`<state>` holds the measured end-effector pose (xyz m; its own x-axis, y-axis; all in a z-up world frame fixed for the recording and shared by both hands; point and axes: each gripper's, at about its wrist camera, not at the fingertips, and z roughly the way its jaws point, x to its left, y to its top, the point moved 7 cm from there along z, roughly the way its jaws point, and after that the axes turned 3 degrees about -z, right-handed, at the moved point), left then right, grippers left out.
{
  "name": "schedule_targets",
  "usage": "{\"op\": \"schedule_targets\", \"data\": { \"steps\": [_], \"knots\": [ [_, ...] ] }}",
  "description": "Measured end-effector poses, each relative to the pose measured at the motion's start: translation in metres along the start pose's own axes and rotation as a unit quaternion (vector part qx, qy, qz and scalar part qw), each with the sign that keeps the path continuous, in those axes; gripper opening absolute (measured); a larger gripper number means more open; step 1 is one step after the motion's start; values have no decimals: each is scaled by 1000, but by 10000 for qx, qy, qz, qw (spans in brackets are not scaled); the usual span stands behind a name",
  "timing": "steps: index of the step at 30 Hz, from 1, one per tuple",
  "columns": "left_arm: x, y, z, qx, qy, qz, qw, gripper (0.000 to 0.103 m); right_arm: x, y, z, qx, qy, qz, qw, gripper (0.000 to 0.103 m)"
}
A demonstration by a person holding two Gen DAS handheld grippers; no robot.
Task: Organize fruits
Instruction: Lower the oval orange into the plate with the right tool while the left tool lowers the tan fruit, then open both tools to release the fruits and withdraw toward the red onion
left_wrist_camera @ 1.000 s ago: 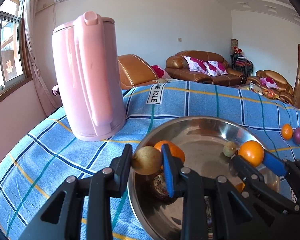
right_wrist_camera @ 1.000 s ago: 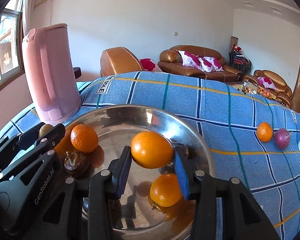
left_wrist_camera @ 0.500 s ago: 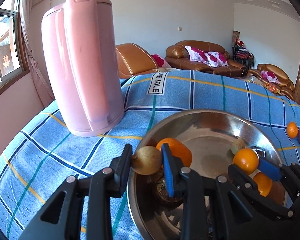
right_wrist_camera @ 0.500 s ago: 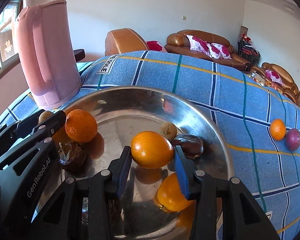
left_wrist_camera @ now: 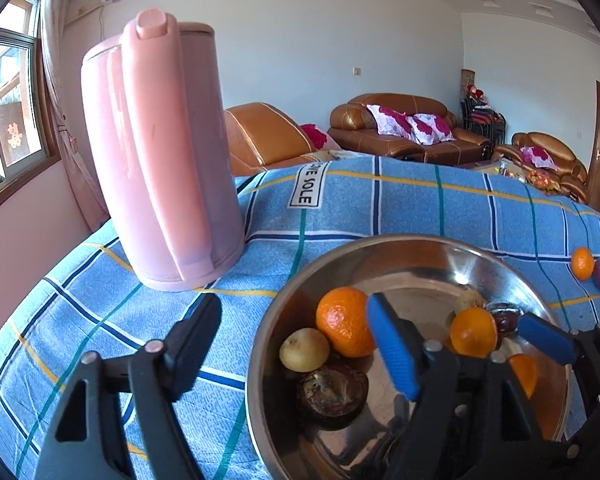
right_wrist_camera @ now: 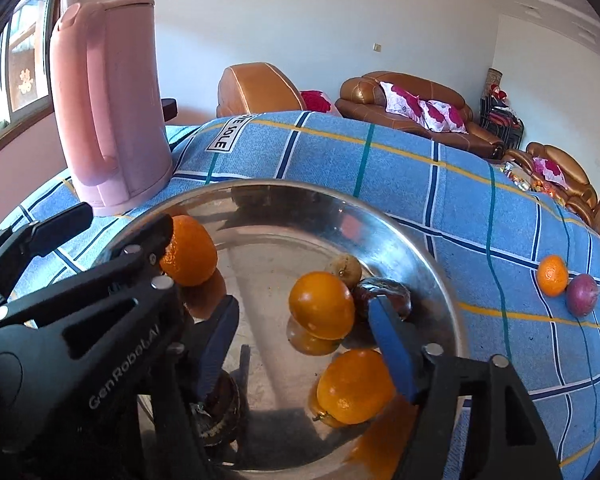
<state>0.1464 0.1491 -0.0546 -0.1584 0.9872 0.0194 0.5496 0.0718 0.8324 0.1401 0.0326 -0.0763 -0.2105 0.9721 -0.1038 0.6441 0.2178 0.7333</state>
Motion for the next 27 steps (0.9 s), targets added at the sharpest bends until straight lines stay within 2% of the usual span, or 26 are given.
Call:
{"op": "schedule_targets", "data": {
  "steps": [3,6,11,14,18,22,27],
  "knots": [
    [0,4,-9,-244,45,-17,9997,103,-1,2,-7,-166,-44,23,9998,79],
    [10,8,-18,-498,121,-284,9983,103,-9,1,-15,-332,-109,217,9992,80],
    [36,10,-26,-696,267,-886,9933,103,-30,-1,-26,-558,-94,675,9961,81],
    [42,7,-31,-788,267,-1048,9910,103,-42,-3,-36,-767,-119,811,9937,81],
    [36,3,-32,-767,376,-868,9926,103,-68,-7,-42,-861,-439,985,9904,81],
    [23,4,-44,-1034,418,-603,9919,103,-91,-15,-41,-771,-459,1252,9881,81],
    [5,2,-57,-1210,279,-459,9912,103,-106,-20,-50,-847,-698,1177,9870,81]
  ]
}}
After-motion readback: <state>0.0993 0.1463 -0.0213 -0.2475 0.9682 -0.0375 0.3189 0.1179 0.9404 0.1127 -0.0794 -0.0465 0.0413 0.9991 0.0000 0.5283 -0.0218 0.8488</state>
